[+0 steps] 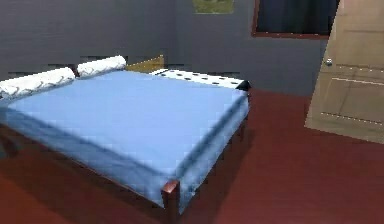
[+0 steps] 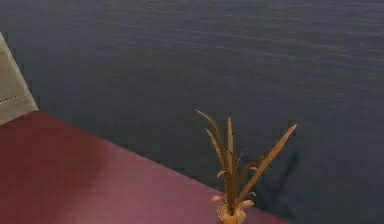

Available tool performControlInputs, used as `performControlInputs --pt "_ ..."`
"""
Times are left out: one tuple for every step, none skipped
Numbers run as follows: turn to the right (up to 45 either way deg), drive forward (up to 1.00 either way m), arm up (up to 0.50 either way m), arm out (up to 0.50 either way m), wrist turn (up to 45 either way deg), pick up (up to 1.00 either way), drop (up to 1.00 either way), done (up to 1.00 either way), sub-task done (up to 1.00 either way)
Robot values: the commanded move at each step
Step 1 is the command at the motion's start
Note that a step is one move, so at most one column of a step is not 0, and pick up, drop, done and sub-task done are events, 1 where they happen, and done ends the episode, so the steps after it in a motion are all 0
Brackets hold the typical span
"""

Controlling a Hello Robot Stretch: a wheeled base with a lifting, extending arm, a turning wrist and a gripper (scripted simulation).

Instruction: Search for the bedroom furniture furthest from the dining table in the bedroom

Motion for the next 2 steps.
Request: performControlInputs --pt "45.0 0.0 0.0 0.0 0.0 0.0 0.0 0.0 0.0" --pt "21.0 0.0 0.0 0.0 0.0 0.0 0.0 0.0 0.0"
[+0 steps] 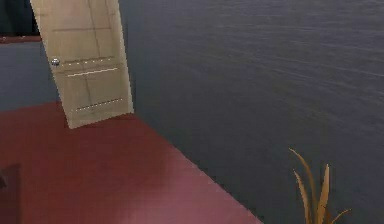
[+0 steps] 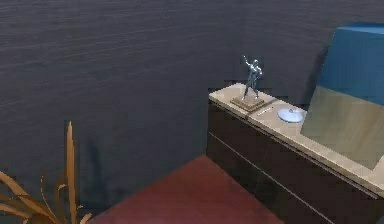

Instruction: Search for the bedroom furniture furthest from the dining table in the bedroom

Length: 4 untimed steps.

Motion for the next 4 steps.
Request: performControlInputs --pt "0.0 0.2 0.0 0.0 0.0 0.0 0.0 0.0 0.0" --pt "-45.0 0.0 0.0 0.0 0.0 0.0 0.0 0.0 0.0" --pt "-45.0 0.0 0.0 0.0 0.0 0.0 0.0 0.0 0.0" --pt "-39.0 0.0 0.0 0.0 0.0 0.0 0.0 0.0 0.0"
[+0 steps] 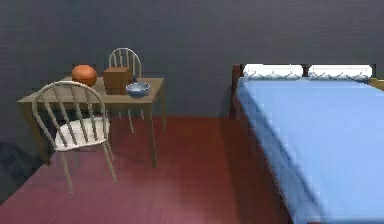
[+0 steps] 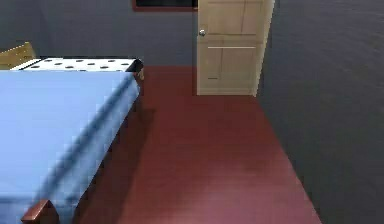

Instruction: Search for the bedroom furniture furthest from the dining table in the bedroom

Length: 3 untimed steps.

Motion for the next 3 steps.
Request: performControlInputs --pt "0.0 1.0 0.0 0.0 0.0 0.0 0.0 0.0 0.0" --pt "45.0 0.0 0.0 0.0 0.0 0.0 0.0 0.0 0.0" --pt "45.0 0.0 0.0 0.0 0.0 0.0 0.0 0.0 0.0"
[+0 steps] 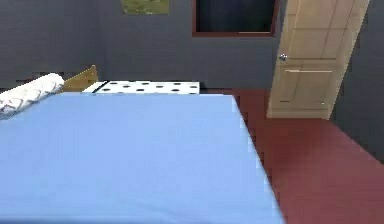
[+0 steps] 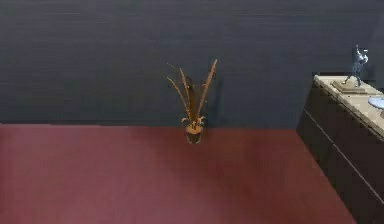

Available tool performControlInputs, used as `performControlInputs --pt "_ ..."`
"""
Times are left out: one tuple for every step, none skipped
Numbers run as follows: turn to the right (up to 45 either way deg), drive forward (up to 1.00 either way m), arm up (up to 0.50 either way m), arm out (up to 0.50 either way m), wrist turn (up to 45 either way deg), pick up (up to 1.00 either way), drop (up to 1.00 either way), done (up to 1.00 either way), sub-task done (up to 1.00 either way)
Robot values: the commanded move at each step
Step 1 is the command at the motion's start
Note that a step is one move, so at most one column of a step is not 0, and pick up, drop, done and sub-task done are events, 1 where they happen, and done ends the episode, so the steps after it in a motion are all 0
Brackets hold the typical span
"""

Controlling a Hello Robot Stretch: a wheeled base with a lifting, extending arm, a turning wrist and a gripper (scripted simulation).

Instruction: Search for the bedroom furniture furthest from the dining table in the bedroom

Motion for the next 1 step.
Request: performControlInputs --pt "45.0 0.0 0.0 0.0 0.0 0.0 0.0 0.0 0.0"
